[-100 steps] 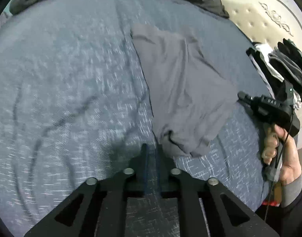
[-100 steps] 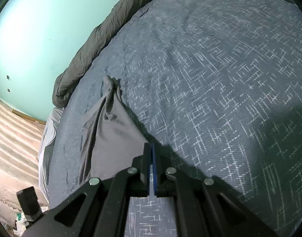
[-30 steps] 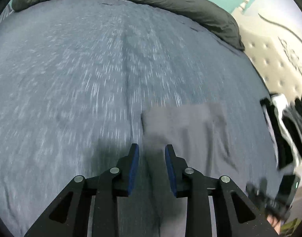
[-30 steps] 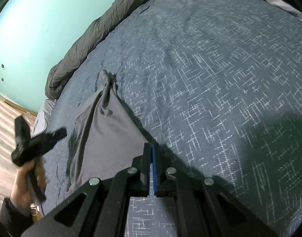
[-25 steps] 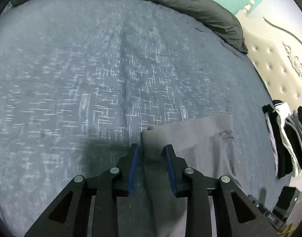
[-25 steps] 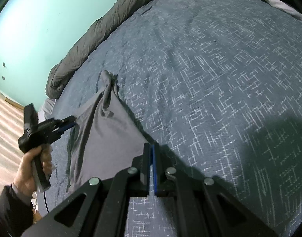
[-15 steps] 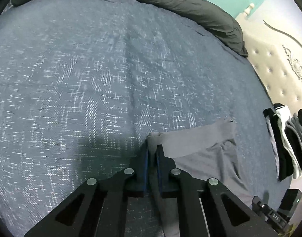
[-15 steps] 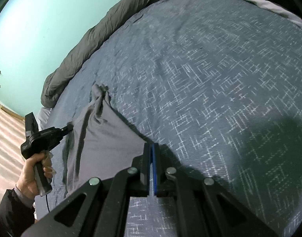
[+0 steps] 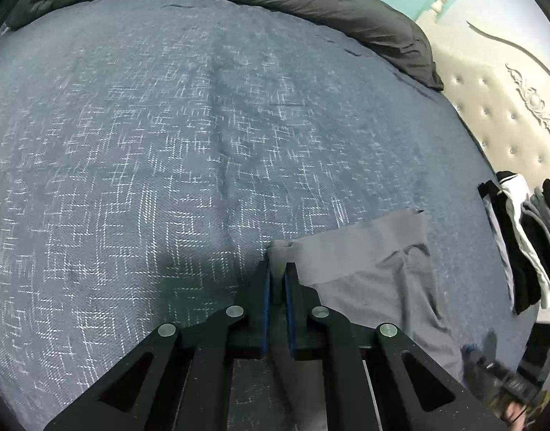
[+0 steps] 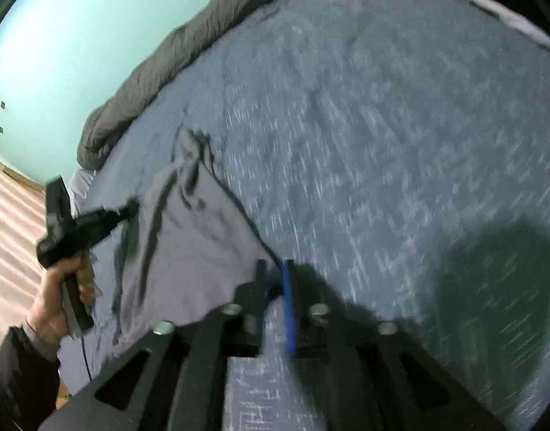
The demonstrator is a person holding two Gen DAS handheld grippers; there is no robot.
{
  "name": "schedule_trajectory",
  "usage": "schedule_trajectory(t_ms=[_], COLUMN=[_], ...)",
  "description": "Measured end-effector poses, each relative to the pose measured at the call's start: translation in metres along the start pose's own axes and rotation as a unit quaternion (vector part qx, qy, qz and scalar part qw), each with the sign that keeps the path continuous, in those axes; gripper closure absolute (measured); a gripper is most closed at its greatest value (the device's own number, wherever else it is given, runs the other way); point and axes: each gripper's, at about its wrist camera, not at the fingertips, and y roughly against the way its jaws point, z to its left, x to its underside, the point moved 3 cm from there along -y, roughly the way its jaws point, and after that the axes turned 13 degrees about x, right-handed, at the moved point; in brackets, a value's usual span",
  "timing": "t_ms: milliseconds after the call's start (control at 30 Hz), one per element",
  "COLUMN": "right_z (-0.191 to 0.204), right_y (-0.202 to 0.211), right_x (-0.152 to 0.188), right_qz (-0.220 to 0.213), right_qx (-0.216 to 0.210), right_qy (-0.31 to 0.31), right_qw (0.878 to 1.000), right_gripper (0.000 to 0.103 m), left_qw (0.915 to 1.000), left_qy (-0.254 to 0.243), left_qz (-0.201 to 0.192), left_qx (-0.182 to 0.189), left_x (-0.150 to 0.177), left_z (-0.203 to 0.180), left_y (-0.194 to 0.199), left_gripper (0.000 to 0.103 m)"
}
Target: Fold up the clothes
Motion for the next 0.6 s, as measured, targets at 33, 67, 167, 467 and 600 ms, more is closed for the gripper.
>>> schedule_trajectory(t_ms=[33, 67, 167, 467, 600], right_z=[0.002, 0.006, 0.021, 0.094, 0.121], right_y=[0.006, 0.014, 0.014, -0.047, -0.08], right_x=[-0.005, -0.009, -0.03, -0.103, -0.12], right_qz=[-0.012, -0.025, -0.036, 0.031, 0.077], right_qx=[-0.002, -0.003, -0.011, -0.045, -0.044], right_qy=[0.006, 0.016, 0.046, 0.146, 0.169], right_qw=[1.0, 1.0, 0.998, 0.988, 0.982], right_gripper=[0.069, 0.069, 0.069, 0.067, 0.055], left_qw=[1.0, 1.0, 0.9997, 0.999, 0.9988], left_qy=[0.001, 0.002, 0.004, 0.008, 0.009], left_qz=[0.001, 0.001, 0.006, 0.012, 0.014], left_qx=[0.004, 0.009, 0.022, 0.043, 0.046], left_x=[0.0, 0.0, -0.001, -0.003, -0.003], left_z=[0.002, 0.004, 0.007, 0.008, 0.009], left_y=[0.0, 0.0, 0.0, -0.005, -0.004], left_gripper=[0.096, 0.095, 0.095, 0.095, 0.095])
